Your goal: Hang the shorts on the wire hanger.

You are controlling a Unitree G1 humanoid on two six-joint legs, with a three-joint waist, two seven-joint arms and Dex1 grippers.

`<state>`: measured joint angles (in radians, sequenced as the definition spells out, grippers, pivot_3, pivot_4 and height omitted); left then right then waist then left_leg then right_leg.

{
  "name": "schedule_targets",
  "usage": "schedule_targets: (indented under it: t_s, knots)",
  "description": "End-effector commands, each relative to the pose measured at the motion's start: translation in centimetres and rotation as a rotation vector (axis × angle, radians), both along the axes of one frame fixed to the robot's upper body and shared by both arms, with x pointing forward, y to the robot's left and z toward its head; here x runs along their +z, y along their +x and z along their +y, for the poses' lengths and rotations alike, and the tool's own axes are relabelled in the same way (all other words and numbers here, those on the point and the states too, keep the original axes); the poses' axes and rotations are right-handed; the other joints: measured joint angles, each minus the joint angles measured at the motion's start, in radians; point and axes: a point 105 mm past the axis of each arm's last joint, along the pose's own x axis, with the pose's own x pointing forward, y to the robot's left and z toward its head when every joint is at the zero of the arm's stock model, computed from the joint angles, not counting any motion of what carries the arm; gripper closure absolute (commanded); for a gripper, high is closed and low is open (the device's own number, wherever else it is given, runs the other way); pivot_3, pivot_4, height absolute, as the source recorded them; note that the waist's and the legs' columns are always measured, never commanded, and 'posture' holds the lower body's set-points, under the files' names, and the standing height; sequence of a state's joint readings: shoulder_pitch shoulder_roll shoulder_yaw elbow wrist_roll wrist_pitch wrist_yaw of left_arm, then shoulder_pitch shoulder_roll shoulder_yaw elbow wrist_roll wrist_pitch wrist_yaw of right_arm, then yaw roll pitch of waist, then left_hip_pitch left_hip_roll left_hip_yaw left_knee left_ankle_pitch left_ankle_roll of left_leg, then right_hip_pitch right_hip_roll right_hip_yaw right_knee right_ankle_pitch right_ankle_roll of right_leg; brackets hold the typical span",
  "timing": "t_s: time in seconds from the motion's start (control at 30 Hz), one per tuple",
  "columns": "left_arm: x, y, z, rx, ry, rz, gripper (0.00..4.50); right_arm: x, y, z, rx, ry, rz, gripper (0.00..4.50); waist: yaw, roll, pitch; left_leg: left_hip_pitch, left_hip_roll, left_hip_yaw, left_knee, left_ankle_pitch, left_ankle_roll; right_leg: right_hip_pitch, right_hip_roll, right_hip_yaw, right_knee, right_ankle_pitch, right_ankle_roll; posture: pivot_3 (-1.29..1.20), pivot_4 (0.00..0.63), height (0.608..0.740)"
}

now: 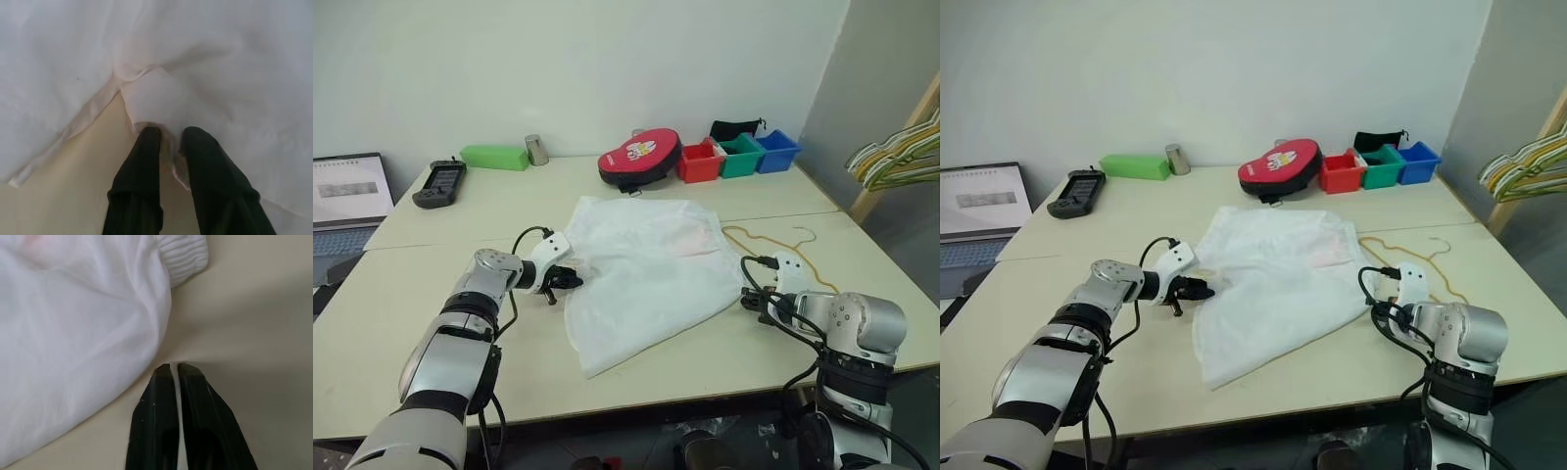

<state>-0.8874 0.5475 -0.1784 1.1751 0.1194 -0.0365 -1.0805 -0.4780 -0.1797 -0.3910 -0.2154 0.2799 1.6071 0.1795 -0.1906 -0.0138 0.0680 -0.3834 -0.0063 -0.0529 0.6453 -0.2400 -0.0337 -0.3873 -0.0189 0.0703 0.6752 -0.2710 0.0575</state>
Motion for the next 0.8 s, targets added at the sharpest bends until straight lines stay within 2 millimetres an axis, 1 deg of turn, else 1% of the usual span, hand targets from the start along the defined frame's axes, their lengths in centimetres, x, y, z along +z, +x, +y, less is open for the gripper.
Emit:
schedule_targets:
  t_s: [0.03,0.1,0.17,0.23,0.33,0.4,0.47,0.53,0.63,0.73,0.77,0.8]
  knots:
    - [1.4,0.4,0.3,-0.014,-0.002,-0.041,2.52,2.2,0.5,-0.2,0.024,-0.029,-0.078,3.19,-0.003,0.0,0.001,0.0,0.0,0.0,0.0,0.0,0.0,0.0,0.0,0.0,0.0,0.0,0.0,-0.2,0.055,0.74]
    - [2.1,0.5,0.9,-0.009,-0.007,-0.056,2.07,3.0,0.7,-0.6,0.03,-0.051,-0.1,2.62,-0.005,-0.001,0.003,0.0,0.0,0.0,-0.001,0.0,0.0,-0.001,0.0,0.0,0.0,0.0,0.0,-0.18,0.055,0.74]
    - [2.4,0.5,1.3,-0.005,-0.009,-0.067,1.59,3.4,0.8,-0.9,0.034,-0.066,-0.108,2.08,-0.005,-0.001,0.005,-0.001,0.0,0.0,-0.001,0.0,0.0,-0.001,0.0,0.0,-0.001,0.0,0.0,-0.18,0.055,0.74]
    - [2.5,0.5,1.4,-0.005,-0.01,-0.071,1.18,3.6,0.8,-1.0,0.037,-0.074,-0.11,1.63,-0.007,-0.003,0.006,-0.001,0.001,-0.001,-0.002,0.0,0.0,-0.001,0.0,0.0,-0.001,0.0,0.0,-0.18,0.055,0.74]
    - [4.2,0.4,1.2,-0.018,-0.095,-0.101,0.57,5.0,1.6,-1.1,0.043,-0.09,-0.138,0.95,-0.006,-0.003,0.008,-0.001,0.001,-0.001,-0.002,0.0,0.0,-0.002,0.001,0.0,-0.001,0.0,0.0,-0.16,0.051,0.74]
    - [4.5,0.3,1.4,-0.02,-0.101,-0.111,0.05,5.3,1.9,-0.8,0.053,-0.084,-0.142,0.38,-0.005,-0.003,0.009,-0.001,0.001,-0.001,-0.002,0.0,0.0,-0.002,0.0,0.001,-0.001,0.0,0.0,-0.16,0.051,0.74]
    - [4.7,0.2,1.8,-0.016,-0.088,-0.12,0.0,5.5,2.1,-0.7,0.062,-0.087,-0.14,0.04,-0.005,-0.003,0.009,-0.001,0.001,-0.001,-0.002,0.0,0.0,-0.002,0.0,0.001,-0.002,0.0,0.0,-0.14,0.044,0.74]
    - [4.9,-0.1,2.4,-0.014,-0.073,-0.125,0.0,5.8,2.3,-0.7,0.073,-0.101,-0.139,0.04,-0.003,-0.003,0.009,-0.001,0.001,-0.001,-0.003,0.0,0.0,-0.002,0.0,0.001,-0.002,0.0,0.0,-0.13,0.04,0.74]
    - [5.9,-0.1,4.0,0.003,0.002,-0.166,0.0,7.0,2.6,-0.5,0.131,-0.133,-0.165,0.04,-0.002,-0.003,0.01,-0.002,0.001,-0.001,-0.003,0.0,0.001,-0.002,0.0,0.0,-0.002,0.0,0.0,-0.13,0.04,0.74]
    - [7.0,-0.5,4.3,-0.016,0.016,-0.184,0.0,8.0,2.9,-0.4,0.2,-0.193,-0.212,0.04,0.0,-0.003,0.01,-0.003,0.001,-0.002,-0.003,0.0,0.001,-0.003,0.0,0.001,-0.002,0.0,0.0,-0.12,0.038,0.74]
    - [7.8,-0.8,4.1,-0.031,0.008,-0.199,0.0,8.8,3.1,-0.1,0.292,-0.24,-0.275,0.04,0.002,-0.002,0.01,-0.003,0.001,-0.002,-0.003,0.0,0.001,-0.003,0.0,0.0,-0.002,0.0,0.0,-0.12,0.038,0.74]
    - [8.4,-1.1,3.9,-0.041,0.002,-0.209,0.0,9.1,3.1,0.2,0.37,-0.273,-0.311,0.04,0.002,-0.002,0.012,-0.003,0.001,-0.002,-0.003,0.0,0.001,-0.003,0.0,0.0,-0.003,0.0,0.0,-0.12,0.038,0.74]
